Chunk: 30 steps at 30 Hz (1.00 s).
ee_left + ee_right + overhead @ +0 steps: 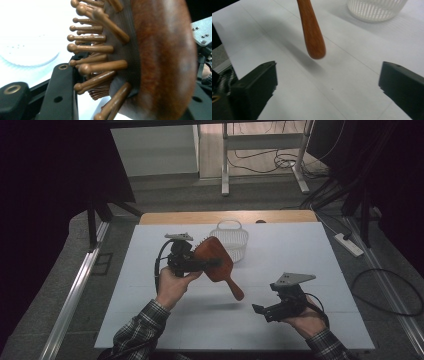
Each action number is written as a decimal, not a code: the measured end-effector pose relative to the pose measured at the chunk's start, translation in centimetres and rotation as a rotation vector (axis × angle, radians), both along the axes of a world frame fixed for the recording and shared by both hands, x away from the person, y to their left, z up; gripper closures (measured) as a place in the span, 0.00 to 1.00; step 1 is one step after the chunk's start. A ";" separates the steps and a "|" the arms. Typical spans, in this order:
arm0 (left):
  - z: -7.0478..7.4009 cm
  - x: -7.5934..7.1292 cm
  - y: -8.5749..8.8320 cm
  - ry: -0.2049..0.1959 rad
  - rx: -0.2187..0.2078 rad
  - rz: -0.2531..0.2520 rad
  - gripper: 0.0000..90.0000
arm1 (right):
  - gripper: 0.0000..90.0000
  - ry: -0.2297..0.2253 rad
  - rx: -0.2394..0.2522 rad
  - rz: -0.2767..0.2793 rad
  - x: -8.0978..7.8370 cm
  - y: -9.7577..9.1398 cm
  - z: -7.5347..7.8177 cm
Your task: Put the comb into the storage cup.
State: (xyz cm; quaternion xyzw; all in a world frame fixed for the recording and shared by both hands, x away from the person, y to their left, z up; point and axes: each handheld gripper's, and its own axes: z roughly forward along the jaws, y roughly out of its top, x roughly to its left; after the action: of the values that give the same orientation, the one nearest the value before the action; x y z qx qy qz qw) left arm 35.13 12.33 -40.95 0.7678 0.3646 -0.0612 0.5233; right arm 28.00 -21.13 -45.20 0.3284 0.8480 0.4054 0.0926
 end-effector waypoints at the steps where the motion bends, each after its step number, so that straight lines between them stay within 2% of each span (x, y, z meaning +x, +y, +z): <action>1: 0.1 0.1 0.1 -0.003 0.003 0.002 0.57 | 0.00 -0.002 -0.001 -0.003 0.0 -0.1 -0.1; 5: 0.4 0.3 0.1 -0.014 0.016 0.010 0.57 | 0.00 0.012 -0.017 -0.020 0.0 -0.9 -0.6; 12: 1.3 0.8 0.2 -0.029 0.019 0.013 0.57 | 0.00 0.001 -0.020 -0.054 -0.3 -2.2 -0.6; 17: 1.7 1.2 0.4 -0.036 0.015 0.013 0.56 | 0.00 0.013 -0.050 -0.050 -0.6 -2.9 -0.6; 30: 2.8 2.6 1.7 -0.028 -0.002 0.048 0.56 | 0.00 0.022 -0.082 -0.083 -1.5 -4.5 -0.5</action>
State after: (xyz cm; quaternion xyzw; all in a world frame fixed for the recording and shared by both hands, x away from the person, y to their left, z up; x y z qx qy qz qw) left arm 37.73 14.05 -38.18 0.7591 0.3755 -0.0384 0.5304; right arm 26.48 -25.68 -45.69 0.3634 0.8507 0.3625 0.1134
